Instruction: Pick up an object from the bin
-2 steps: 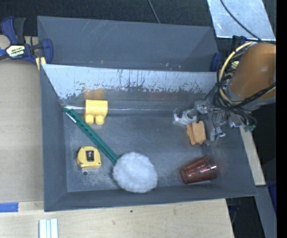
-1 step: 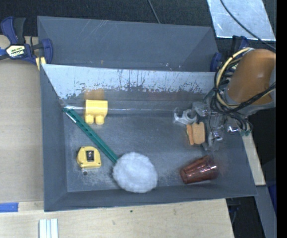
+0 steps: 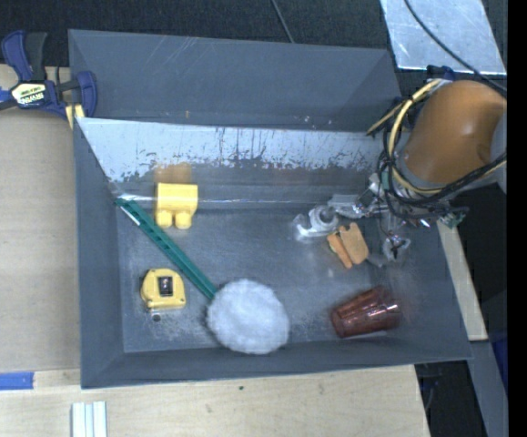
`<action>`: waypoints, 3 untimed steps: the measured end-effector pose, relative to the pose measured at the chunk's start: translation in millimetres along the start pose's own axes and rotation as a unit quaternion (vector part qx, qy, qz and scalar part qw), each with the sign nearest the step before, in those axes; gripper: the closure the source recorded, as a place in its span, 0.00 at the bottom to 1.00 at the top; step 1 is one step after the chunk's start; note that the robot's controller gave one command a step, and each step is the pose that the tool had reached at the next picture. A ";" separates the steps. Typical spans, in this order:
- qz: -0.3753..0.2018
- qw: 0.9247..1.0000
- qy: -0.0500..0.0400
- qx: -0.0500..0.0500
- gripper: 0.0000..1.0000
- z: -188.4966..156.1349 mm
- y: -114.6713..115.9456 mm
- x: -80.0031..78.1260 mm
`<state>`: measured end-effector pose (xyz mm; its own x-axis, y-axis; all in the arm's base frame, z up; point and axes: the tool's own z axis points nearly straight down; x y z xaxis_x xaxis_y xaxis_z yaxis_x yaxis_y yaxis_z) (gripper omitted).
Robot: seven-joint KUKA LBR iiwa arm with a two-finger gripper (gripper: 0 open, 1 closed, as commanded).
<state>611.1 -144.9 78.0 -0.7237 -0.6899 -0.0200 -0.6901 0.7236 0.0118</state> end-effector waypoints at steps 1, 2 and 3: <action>0.181 0.983 -0.005 0.016 1.00 -1.4 -2.6 12.8; 0.243 0.970 -0.006 0.015 1.00 -1.2 -1.5 14.6; 0.294 0.956 -0.007 0.013 1.00 -2.4 0.1 13.7</action>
Offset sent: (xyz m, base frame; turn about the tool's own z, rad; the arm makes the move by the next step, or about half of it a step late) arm 0.0000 0.0000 0.0000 0.0000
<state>601.1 -154.4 80.2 -0.9861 -0.1634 -0.0311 -0.1635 0.9866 0.0006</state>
